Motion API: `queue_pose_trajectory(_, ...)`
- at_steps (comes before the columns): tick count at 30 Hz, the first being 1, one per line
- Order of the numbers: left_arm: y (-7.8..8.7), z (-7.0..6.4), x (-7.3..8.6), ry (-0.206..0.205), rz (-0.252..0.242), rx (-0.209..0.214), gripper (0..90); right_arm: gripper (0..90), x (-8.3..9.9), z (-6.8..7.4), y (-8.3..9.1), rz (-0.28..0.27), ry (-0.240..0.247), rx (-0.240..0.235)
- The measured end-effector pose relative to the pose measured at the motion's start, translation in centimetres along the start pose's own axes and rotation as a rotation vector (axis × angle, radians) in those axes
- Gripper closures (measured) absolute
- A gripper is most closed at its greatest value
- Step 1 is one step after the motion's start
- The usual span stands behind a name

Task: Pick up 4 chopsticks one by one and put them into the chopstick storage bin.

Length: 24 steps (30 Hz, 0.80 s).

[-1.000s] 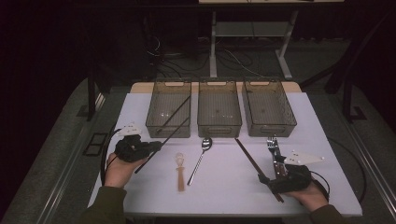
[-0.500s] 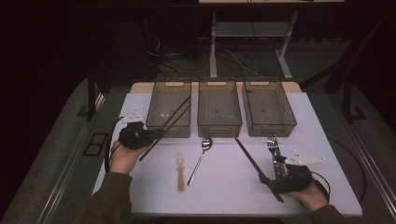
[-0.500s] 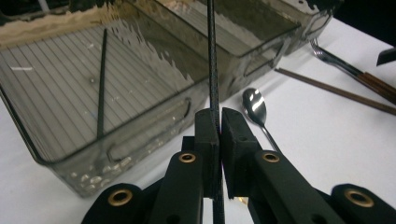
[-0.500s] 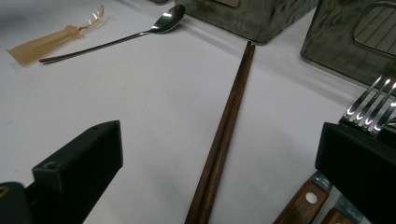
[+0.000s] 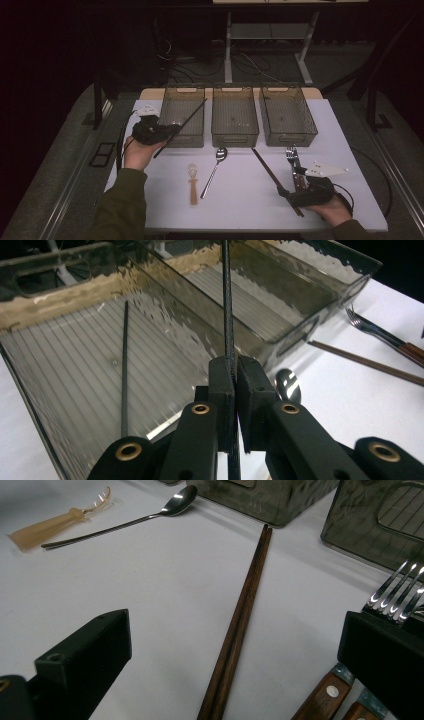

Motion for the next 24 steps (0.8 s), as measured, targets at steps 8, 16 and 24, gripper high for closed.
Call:
queue_pose_trajectory(8,-1.2,0.6,-2.1,0.002,0.003,-0.026,85.6,0.6,-0.1,0.1,0.0,-0.002,-0.001,-0.003)
queue_pose_trajectory(16,-2.5,1.4,-3.7,0.005,0.012,-0.058,85.6,0.5,-0.1,0.0,0.1,-0.011,-0.012,-0.001)
queue_pose_trajectory(24,-4.3,2.1,-5.3,0.017,0.007,-0.095,85.5,0.5,-0.1,-0.2,0.1,-0.02,-0.028,-0.007)
Point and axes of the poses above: each handheld gripper's, and its own axes: y roughly backward along the jaws, x roughly out of its underside, z roughly to its left, the point moved 2 cm from there along -y, roughly forward along the jaws, and after that the axes turned 15 degrees about y, right-handed, at the moved point
